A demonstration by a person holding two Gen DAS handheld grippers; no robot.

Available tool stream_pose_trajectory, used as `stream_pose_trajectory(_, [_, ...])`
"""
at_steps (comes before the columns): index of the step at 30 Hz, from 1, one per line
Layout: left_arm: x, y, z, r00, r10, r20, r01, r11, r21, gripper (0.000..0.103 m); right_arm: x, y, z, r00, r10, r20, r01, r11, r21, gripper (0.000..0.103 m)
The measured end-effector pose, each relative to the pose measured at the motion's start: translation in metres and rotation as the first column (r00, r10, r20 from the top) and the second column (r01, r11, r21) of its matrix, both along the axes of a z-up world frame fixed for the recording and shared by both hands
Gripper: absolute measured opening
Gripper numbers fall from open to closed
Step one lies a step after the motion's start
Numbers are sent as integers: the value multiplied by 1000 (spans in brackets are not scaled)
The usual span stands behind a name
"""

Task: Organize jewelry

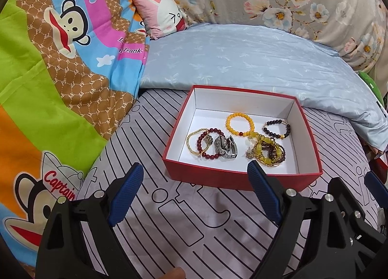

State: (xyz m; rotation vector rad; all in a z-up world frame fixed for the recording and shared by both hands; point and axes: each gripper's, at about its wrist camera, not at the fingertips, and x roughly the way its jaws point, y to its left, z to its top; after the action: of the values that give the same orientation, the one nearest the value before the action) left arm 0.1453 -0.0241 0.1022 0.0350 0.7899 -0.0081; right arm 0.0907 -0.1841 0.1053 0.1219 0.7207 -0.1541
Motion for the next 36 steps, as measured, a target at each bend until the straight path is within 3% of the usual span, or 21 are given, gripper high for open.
stream_pose_trajectory(8, [-2, 1, 2, 1000, -1, 3, 1, 1000, 9, 85, -2, 1, 1, 1000, 1, 1, -1, 1000, 2, 76])
stream_pose_trajectory(12, [-2, 3, 2, 1000, 15, -3, -15, 1000, 5, 91, -3, 1, 2, 1000, -1, 3, 1, 1000, 4, 76])
stream_pose_trajectory(36, [-7, 0, 4, 1000, -13, 27, 13, 1000, 10, 91, -7, -2, 3, 1000, -7, 3, 7, 1000, 9, 76])
